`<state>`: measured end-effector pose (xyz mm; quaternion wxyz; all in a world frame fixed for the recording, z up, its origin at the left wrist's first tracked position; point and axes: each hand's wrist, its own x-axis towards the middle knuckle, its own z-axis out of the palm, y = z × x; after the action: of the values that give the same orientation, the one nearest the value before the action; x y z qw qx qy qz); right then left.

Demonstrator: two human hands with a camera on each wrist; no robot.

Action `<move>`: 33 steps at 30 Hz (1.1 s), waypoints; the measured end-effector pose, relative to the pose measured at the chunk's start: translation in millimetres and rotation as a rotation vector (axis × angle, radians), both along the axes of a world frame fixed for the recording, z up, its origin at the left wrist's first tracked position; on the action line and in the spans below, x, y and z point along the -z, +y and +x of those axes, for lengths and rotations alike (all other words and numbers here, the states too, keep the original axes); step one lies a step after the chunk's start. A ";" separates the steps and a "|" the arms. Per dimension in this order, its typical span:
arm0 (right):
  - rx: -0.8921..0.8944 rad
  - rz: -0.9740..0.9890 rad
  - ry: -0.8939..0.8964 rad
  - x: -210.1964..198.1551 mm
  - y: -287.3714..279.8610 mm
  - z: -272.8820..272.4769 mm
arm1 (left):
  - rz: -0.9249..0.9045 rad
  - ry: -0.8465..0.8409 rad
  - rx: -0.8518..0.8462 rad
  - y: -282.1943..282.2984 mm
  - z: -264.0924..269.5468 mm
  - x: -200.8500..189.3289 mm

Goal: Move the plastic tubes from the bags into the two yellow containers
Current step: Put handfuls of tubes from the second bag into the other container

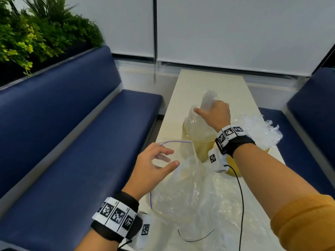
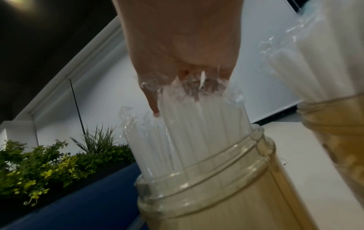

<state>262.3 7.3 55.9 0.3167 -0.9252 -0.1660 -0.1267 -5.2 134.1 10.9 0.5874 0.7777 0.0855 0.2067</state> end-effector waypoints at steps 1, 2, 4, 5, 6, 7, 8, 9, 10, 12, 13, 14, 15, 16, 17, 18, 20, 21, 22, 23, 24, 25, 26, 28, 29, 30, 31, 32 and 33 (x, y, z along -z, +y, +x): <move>0.009 0.058 -0.034 -0.7 -0.9 -0.8 | -0.003 -0.003 0.005 -0.4 -0.4 -0.6; 0.001 0.145 -0.063 -1.8 -2.2 -2.1 | -0.002 -0.004 0.008 -0.6 -0.8 -0.9; -0.028 0.306 -0.090 -7.3 -5.2 -6.4 | 0.010 -0.002 0.011 -1.6 -1.7 -2.4; -0.027 0.334 -0.106 -10.6 -6.6 -8.2 | 0.018 -0.002 0.012 -2.3 -2.3 -3.3; -0.022 0.342 -0.133 -14.2 -7.6 -10.0 | 0.024 -0.002 0.013 -2.8 -2.7 -4.2; -0.011 0.340 -0.155 -16.0 -8.2 -10.4 | 0.028 -0.001 0.015 -3.3 -3.2 -5.0; -0.004 0.330 -0.178 -15.6 -9.0 -10.3 | 0.032 0.000 0.017 -3.9 -3.6 -5.8; 0.002 0.306 -0.189 -14.4 -9.7 -10.8 | 0.035 0.001 0.018 -4.5 -4.0 -6.5; 0.007 0.260 -0.185 -10.5 -10.1 -10.2 | 0.039 0.003 0.019 -4.9 -4.2 -6.7; 0.005 0.145 -0.147 0.8 -11.6 -10.0 | 0.046 0.005 0.022 -6.4 -4.8 -7.3; 0.000 0.114 -0.148 5.5 -12.9 -10.3 | 0.048 0.005 0.025 -7.1 -5.1 -7.7; 0.000 0.109 -0.164 7.7 -14.1 -10.6 | 0.049 0.005 0.028 -7.5 -5.2 -8.0; 0.002 0.129 -0.189 6.1 -14.6 -11.4 | 0.049 0.005 0.028 -7.7 -5.2 -8.4; 0.003 0.168 -0.215 1.2 -14.6 -11.2 | 0.049 0.005 0.026 -7.6 -5.2 -8.7; -0.003 0.203 -0.250 -4.8 -14.0 -9.8 | 0.046 0.005 0.027 -7.6 -5.3 -9.0; -0.018 0.223 -0.301 -12.6 -12.7 -8.1 | 0.043 0.005 0.027 -7.5 -5.2 -8.9; -0.090 0.186 -0.406 -26.9 -7.2 -1.3 | 0.029 0.004 0.023 -7.2 -4.6 -8.2; -0.148 0.131 -0.450 -31.5 -3.0 2.7 | 0.021 0.004 0.022 -7.2 -4.3 -8.0; -0.203 0.043 -0.481 -32.4 0.9 8.6 | 0.019 0.004 0.021 -7.2 -3.8 -7.8; -0.242 -0.088 -0.485 -29.8 3.4 14.8 | 0.021 0.007 0.020 -7.3 -3.3 -8.0; -0.260 -0.238 -0.451 -23.8 4.4 21.0 | 0.025 0.012 0.019 -7.5 -3.0 -8.5; -0.263 -0.389 -0.389 -14.5 4.3 27.8 | 0.030 0.015 0.020 -7.6 -2.6 -9.0; -0.253 -0.518 -0.314 -5.6 3.1 31.0 | 0.035 0.017 0.021 -7.5 -2.4 -9.4; -0.228 -0.625 -0.210 5.9 1.5 32.4 | 0.042 0.019 0.022 -6.8 -1.7 -10.0; -0.219 -0.573 -0.201 6.6 2.9 31.0 | 0.042 0.018 0.024 -6.2 -1.2 -10.1; -0.206 -0.477 -0.223 2.1 6.0 27.2 | 0.043 0.018 0.023 -5.6 -0.5 -9.9; -0.189 -0.362 -0.268 -5.6 10.4 23.9 | 0.047 0.017 0.019 -4.9 0.4 -9.7; -0.182 -0.258 -0.289 -15.3 15.2 20.0 | 0.056 0.016 0.014 -4.3 1.4 -9.6; -0.202 -0.201 -0.293 -23.6 20.1 17.9 | 0.069 0.015 0.008 -4.0 2.5 -9.6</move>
<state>280.3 27.4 79.5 0.2065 -0.9024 -0.3142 -0.2104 -2.8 130.2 20.4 0.5603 0.7995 0.0797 0.2015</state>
